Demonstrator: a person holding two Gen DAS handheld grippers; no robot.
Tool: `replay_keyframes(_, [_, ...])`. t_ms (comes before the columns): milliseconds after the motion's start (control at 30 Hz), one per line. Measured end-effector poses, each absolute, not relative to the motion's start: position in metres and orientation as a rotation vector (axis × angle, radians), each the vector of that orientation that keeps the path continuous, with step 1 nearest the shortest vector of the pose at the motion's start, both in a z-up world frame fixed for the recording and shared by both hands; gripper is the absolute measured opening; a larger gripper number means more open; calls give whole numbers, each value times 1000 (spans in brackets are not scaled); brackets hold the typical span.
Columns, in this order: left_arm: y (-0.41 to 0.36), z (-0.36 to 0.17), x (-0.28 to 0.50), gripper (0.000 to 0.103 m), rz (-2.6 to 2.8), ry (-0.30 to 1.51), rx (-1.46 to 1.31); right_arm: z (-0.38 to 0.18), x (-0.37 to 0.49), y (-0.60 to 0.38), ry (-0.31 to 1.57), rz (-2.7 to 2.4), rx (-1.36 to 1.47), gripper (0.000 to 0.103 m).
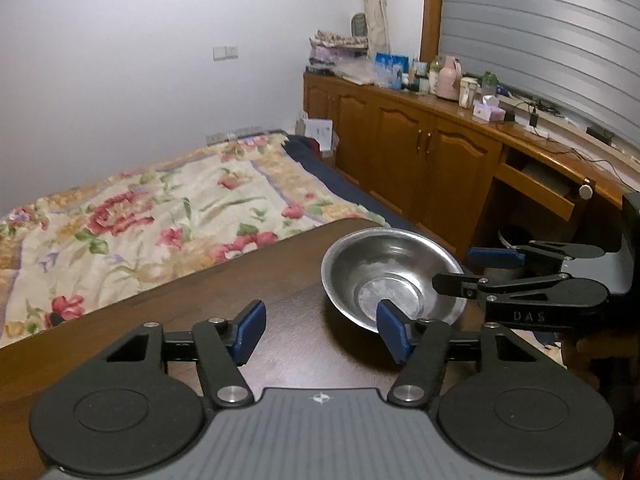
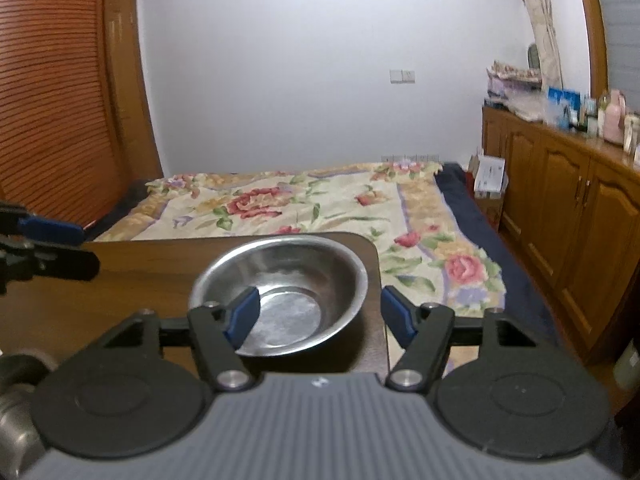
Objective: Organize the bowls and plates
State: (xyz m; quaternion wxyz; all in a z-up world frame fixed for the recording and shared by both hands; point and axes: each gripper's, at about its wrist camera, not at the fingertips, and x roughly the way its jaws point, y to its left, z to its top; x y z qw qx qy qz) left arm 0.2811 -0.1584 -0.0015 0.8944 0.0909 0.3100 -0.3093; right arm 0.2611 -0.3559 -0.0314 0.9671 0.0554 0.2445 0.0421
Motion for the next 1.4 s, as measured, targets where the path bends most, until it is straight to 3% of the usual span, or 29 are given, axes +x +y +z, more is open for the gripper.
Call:
replay_keyframes(900, [-200,-35,345,31,-713,797,214,-41,284,-362,585,159,232,55])
replay_keyframes(1400, [-198,-35,345,19,-726,821,196,-46,287,-363,601,152,236,37])
